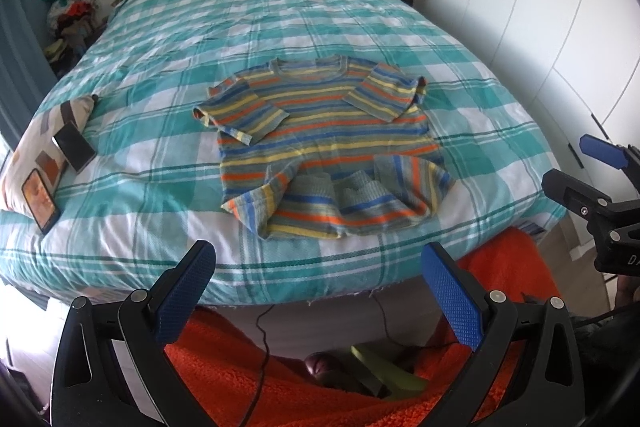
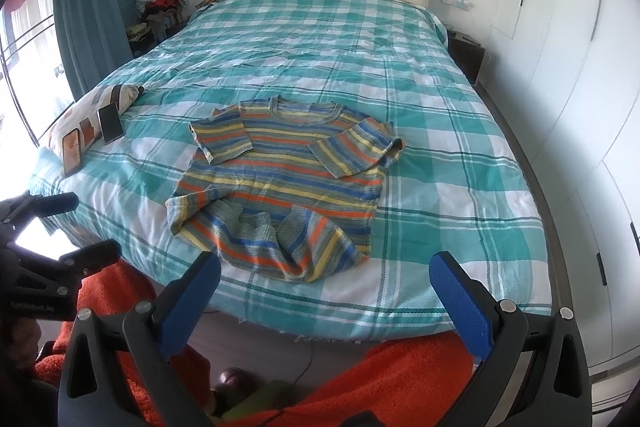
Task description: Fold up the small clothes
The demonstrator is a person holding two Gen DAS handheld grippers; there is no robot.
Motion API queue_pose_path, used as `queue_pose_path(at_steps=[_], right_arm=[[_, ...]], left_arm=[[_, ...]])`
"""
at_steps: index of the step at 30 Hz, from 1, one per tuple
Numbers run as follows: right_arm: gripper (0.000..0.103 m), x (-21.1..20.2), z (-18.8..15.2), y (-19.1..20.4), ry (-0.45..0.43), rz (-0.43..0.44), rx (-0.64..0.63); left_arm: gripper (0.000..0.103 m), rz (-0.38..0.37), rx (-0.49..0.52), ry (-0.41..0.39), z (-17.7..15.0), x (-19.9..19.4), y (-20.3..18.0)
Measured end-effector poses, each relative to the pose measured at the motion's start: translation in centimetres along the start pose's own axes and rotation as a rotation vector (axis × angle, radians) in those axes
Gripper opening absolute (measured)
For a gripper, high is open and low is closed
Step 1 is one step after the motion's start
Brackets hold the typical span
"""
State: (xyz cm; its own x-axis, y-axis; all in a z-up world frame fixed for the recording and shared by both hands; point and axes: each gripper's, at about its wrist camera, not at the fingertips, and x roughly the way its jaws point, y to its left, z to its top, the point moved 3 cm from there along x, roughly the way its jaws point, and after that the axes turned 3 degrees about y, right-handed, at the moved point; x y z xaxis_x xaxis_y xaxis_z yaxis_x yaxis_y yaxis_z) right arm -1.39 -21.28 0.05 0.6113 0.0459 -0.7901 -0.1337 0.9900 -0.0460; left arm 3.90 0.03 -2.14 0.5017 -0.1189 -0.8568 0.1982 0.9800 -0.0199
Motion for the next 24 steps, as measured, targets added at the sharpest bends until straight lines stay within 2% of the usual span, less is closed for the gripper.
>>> queue_pose_path(at_steps=[19, 22, 24], right_arm=[[0.103, 0.3, -0.4, 0.6, 0.016, 0.011, 0.002], [0.103, 0.4, -0.5, 0.6, 0.014, 0.016, -0.001], [0.103, 0.5, -0.4, 0.4, 0.000, 0.027, -0.036]], left_arm=[[0.103, -0.003, -0.001, 0.023, -0.6, 0.9, -0.2], [0.103, -0.018, 0.031, 0.022, -0.5, 1.0, 0.2], [0.103, -0.015, 0.065, -0.010, -0.4, 1.4, 1.7]])
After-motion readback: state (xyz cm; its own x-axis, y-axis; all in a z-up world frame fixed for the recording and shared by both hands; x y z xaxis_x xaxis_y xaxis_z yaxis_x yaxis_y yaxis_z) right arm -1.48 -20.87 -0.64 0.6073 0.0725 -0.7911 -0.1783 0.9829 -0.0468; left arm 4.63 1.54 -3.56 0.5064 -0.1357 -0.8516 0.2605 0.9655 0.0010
